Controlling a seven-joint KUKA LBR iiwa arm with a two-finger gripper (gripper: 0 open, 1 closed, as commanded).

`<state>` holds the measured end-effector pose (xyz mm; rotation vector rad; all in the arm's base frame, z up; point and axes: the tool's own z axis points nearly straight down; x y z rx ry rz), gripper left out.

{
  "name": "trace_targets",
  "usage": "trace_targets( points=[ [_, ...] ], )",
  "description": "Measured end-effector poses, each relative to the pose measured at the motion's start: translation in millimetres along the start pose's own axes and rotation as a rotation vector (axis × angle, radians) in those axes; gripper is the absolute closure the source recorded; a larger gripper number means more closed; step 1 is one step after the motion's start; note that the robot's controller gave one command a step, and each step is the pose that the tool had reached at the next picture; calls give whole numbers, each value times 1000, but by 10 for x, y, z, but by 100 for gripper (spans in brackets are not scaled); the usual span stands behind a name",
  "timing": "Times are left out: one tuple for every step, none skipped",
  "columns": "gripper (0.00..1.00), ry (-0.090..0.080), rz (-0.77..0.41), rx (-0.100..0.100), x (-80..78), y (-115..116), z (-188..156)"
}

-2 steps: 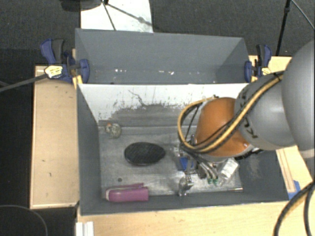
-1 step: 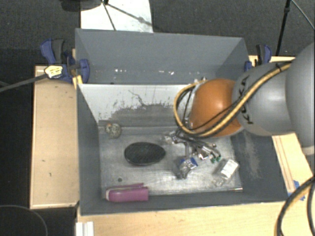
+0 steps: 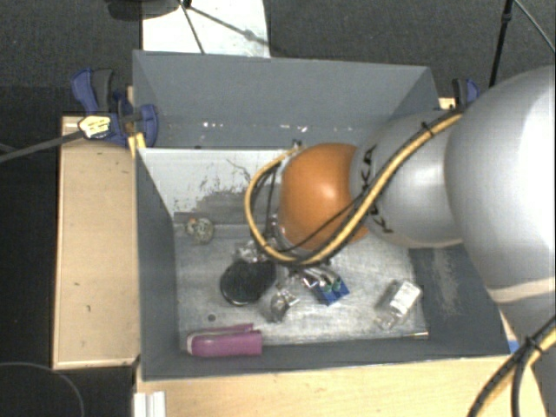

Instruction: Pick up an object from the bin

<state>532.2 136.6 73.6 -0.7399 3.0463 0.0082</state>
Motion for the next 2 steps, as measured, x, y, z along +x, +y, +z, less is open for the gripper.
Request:
trace_targets(
  points=[
    [100, 3, 9, 3, 21, -52, 6],
    [100, -1, -154, 6, 199, -197, -1772]
  ],
)
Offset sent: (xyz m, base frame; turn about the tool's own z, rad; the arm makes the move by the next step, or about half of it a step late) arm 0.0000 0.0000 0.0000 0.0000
